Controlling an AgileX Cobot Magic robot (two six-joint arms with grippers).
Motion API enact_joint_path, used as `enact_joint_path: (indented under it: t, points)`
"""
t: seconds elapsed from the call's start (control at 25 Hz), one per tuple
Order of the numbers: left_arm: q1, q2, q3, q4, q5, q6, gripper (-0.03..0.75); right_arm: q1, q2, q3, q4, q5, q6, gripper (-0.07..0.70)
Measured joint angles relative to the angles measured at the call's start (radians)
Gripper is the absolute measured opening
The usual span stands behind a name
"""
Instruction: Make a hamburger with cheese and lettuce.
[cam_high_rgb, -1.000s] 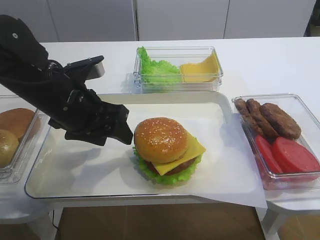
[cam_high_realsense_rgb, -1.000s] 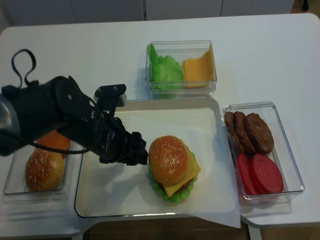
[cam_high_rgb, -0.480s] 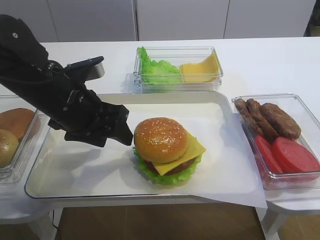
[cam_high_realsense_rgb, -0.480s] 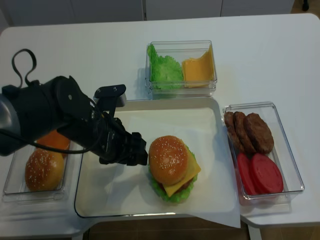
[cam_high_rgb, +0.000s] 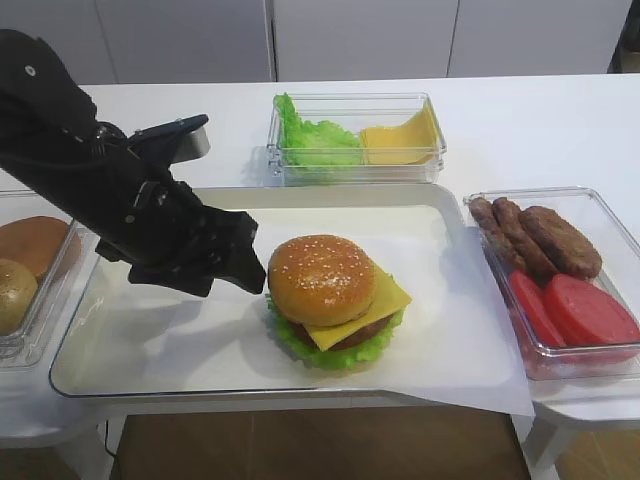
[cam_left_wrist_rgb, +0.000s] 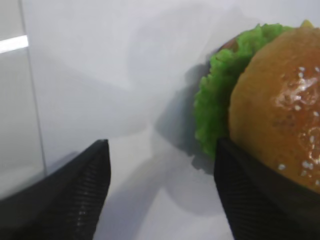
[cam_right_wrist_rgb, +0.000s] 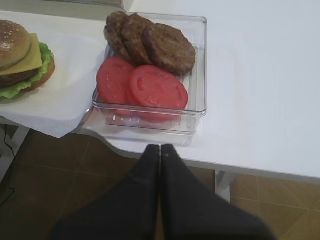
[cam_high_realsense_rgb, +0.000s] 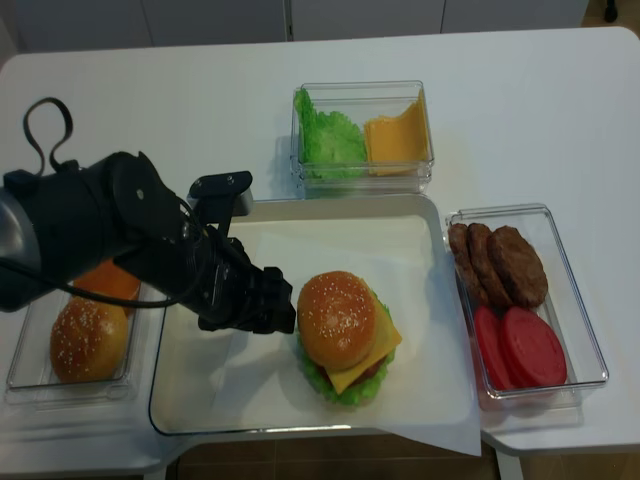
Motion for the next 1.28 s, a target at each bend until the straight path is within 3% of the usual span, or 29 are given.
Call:
enact_joint_path:
  t: [1.28]
  points:
    - [0.000,0.000,-0.007,-0.081,0.027,0.078,0.484,0.000,0.000,0.000,0.000,0.000,0.000,-0.004]
